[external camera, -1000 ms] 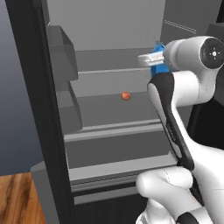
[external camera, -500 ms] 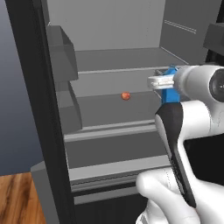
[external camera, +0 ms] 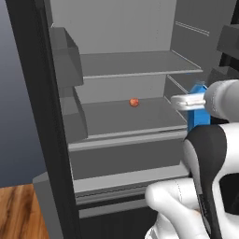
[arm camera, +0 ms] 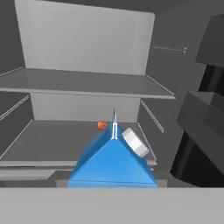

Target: Take out the milk from the fridge and place it on the tray on the counter. Then take the sugar cube near the tray and place it in the tray.

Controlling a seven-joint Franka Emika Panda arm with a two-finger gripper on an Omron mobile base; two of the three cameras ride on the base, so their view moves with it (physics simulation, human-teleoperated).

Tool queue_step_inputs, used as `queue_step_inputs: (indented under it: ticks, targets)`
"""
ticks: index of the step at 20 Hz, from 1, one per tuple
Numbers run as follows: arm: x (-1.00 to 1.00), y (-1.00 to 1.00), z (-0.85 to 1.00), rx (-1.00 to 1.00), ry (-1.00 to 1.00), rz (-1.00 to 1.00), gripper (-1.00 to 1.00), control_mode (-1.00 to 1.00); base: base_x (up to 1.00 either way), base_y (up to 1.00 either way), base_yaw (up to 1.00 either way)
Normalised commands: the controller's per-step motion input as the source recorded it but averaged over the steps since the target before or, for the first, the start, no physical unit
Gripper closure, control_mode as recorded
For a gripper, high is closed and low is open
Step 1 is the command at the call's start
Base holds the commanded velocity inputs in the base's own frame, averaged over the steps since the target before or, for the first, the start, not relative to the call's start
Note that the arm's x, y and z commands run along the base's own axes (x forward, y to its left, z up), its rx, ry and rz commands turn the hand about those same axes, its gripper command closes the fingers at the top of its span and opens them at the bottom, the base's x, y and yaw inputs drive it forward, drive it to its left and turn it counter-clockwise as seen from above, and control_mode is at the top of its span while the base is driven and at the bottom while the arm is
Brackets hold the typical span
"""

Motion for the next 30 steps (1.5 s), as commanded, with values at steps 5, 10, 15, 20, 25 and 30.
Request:
queue_step_inputs:
  ticks: [5, 10, 15, 20, 25, 30]
  targets:
    - [-0.44, 0.00, 0.00, 0.00, -0.03, 0.01, 1.00, 1.00, -0.38, 0.00, 0.01]
    - [0.00, 0.00, 0.00, 0.00, 0.00, 0.00, 1.00, 1.00, -1.00, 0.07, 0.00]
    - [0.00, 0.00, 0.00, 0.00, 0.00, 0.00, 1.00, 1.00, -0.84, 0.34, -0.10]
    - [0.00, 0.00, 0.00, 0.00, 0.00, 0.00, 1.00, 1.00, -0.06, 1.00, -0.27]
    - [0.00, 0.00, 0.00, 0.00, 0.00, 0.00, 1.00, 1.00, 0.13, 1.00, -0.26]
    - [0.00, 0.00, 0.00, 0.00, 0.00, 0.00, 1.00, 1.00, -0.17, 0.62, -0.39]
